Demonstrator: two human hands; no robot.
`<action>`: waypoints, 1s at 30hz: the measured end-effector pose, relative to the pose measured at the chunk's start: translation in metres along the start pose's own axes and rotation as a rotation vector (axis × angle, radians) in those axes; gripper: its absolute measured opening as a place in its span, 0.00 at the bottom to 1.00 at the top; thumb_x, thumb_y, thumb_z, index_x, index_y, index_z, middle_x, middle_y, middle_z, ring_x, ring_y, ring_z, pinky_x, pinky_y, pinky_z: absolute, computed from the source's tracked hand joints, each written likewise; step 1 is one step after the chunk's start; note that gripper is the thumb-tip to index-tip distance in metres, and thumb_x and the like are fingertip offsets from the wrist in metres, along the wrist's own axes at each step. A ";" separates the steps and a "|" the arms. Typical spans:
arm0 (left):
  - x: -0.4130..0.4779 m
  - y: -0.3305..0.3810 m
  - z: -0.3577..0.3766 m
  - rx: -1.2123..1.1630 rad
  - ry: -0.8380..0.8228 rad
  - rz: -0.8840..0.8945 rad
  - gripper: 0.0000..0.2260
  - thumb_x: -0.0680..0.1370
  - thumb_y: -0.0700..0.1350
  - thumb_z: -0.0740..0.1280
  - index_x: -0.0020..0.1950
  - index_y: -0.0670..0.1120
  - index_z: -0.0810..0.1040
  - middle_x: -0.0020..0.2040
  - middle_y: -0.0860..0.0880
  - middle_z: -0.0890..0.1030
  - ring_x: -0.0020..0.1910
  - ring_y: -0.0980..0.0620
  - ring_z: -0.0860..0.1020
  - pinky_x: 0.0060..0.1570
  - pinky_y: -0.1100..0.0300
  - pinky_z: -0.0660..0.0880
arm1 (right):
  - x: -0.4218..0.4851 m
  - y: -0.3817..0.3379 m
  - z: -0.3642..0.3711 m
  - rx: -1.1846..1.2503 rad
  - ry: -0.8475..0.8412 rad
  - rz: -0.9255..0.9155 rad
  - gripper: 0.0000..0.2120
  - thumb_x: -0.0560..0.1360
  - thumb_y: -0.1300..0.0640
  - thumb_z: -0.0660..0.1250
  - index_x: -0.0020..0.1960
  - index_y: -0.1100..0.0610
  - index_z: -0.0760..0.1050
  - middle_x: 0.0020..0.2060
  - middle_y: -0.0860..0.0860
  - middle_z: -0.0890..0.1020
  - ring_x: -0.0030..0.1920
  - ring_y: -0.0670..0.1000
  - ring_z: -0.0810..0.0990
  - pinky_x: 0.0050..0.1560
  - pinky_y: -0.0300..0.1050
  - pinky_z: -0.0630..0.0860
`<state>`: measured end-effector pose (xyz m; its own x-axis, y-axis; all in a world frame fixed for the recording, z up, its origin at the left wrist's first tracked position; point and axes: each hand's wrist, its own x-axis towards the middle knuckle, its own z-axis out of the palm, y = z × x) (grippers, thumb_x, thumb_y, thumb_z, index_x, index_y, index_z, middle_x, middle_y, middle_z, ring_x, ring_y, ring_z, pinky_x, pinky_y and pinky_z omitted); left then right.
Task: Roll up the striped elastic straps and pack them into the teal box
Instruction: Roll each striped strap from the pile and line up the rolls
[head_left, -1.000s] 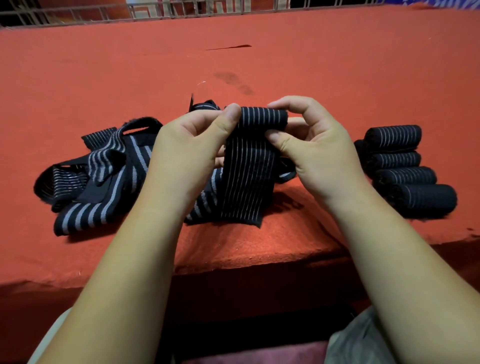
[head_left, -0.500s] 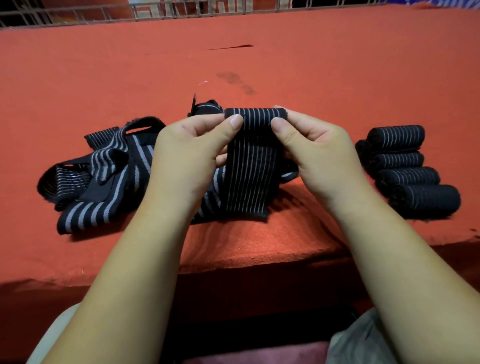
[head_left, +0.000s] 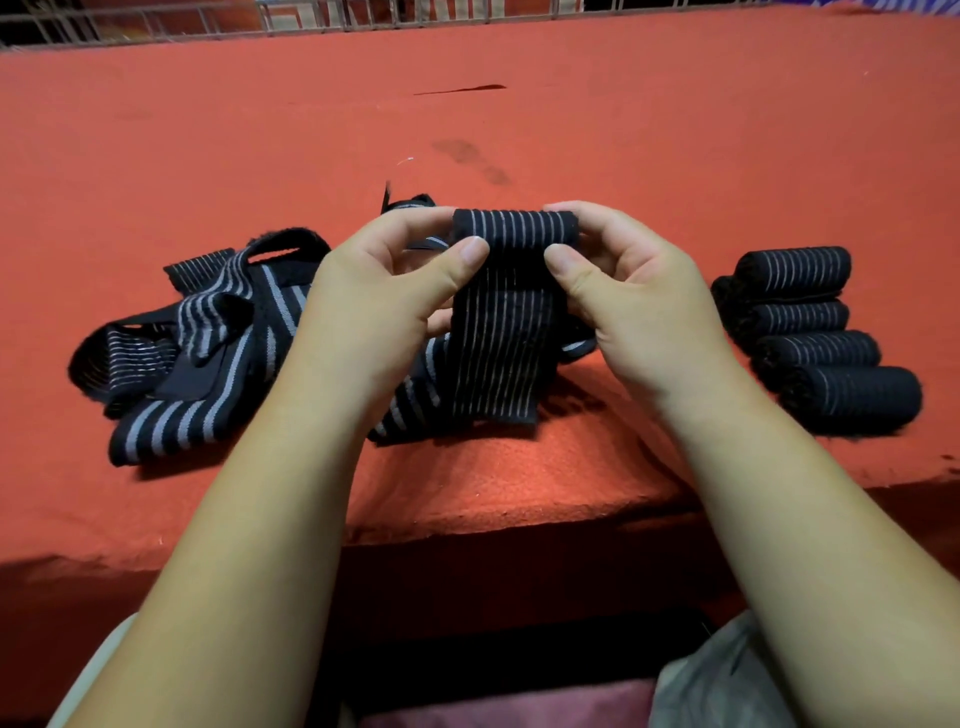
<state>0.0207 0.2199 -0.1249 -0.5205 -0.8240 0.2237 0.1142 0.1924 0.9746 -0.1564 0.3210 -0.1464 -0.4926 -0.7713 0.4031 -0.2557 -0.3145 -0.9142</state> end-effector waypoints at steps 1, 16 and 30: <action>0.000 0.000 -0.001 -0.018 -0.018 -0.002 0.12 0.82 0.42 0.74 0.66 0.47 0.84 0.59 0.40 0.87 0.56 0.45 0.88 0.53 0.51 0.86 | 0.000 0.000 -0.001 0.016 -0.012 0.005 0.14 0.84 0.66 0.67 0.69 0.60 0.79 0.51 0.48 0.86 0.45 0.40 0.83 0.45 0.36 0.79; 0.001 0.004 -0.008 0.062 0.025 0.001 0.12 0.79 0.47 0.79 0.61 0.47 0.87 0.53 0.48 0.90 0.54 0.48 0.89 0.55 0.51 0.85 | -0.002 -0.005 -0.003 0.028 -0.070 -0.016 0.20 0.80 0.71 0.70 0.65 0.50 0.79 0.58 0.56 0.84 0.50 0.49 0.82 0.46 0.44 0.81; 0.002 -0.003 -0.001 0.051 0.105 0.093 0.11 0.77 0.38 0.79 0.58 0.47 0.87 0.50 0.51 0.90 0.53 0.52 0.89 0.54 0.52 0.86 | -0.003 -0.006 -0.001 -0.019 0.004 0.066 0.14 0.84 0.63 0.69 0.69 0.57 0.82 0.58 0.49 0.89 0.60 0.51 0.87 0.66 0.54 0.82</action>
<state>0.0202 0.2166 -0.1277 -0.4182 -0.8520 0.3151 0.1133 0.2952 0.9487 -0.1541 0.3257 -0.1419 -0.5119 -0.7880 0.3422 -0.2385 -0.2523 -0.9378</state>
